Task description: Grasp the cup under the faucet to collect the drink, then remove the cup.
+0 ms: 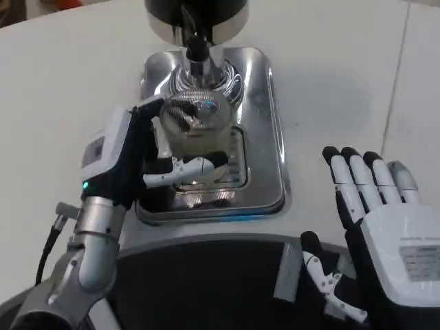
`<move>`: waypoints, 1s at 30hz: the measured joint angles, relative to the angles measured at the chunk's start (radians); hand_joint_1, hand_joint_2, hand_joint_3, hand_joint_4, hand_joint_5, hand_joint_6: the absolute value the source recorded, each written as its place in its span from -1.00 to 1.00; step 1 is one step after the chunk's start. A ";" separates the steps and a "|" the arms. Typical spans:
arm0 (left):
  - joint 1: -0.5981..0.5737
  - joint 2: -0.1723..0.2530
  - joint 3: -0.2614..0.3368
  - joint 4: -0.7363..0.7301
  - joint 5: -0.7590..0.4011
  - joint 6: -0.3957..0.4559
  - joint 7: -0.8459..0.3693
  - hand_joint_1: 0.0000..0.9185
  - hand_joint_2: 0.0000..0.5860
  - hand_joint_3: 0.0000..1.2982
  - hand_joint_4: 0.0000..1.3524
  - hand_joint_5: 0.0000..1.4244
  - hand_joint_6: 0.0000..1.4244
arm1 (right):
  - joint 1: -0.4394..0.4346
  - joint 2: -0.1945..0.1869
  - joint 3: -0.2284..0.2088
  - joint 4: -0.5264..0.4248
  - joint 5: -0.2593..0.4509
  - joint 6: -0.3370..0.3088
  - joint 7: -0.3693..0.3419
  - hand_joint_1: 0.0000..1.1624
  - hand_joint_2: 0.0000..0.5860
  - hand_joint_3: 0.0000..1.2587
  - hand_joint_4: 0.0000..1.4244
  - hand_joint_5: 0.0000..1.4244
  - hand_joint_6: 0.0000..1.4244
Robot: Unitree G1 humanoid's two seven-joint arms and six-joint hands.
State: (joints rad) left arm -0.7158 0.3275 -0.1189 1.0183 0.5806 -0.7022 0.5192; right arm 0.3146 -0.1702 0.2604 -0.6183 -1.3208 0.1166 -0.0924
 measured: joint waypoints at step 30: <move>-0.071 0.061 -0.055 0.049 -0.081 -0.032 -0.062 -0.82 -1.00 -0.65 -0.66 -0.09 0.09 | -0.011 -0.002 -0.015 -0.008 0.056 -0.019 0.017 -0.34 0.78 -1.00 -1.00 -1.00 -1.00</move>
State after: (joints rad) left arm -0.7872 0.3886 -0.1735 1.0669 0.4996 -0.7339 0.4571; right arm 0.3033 -0.1721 0.2452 -0.6264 -1.2647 0.0971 -0.0751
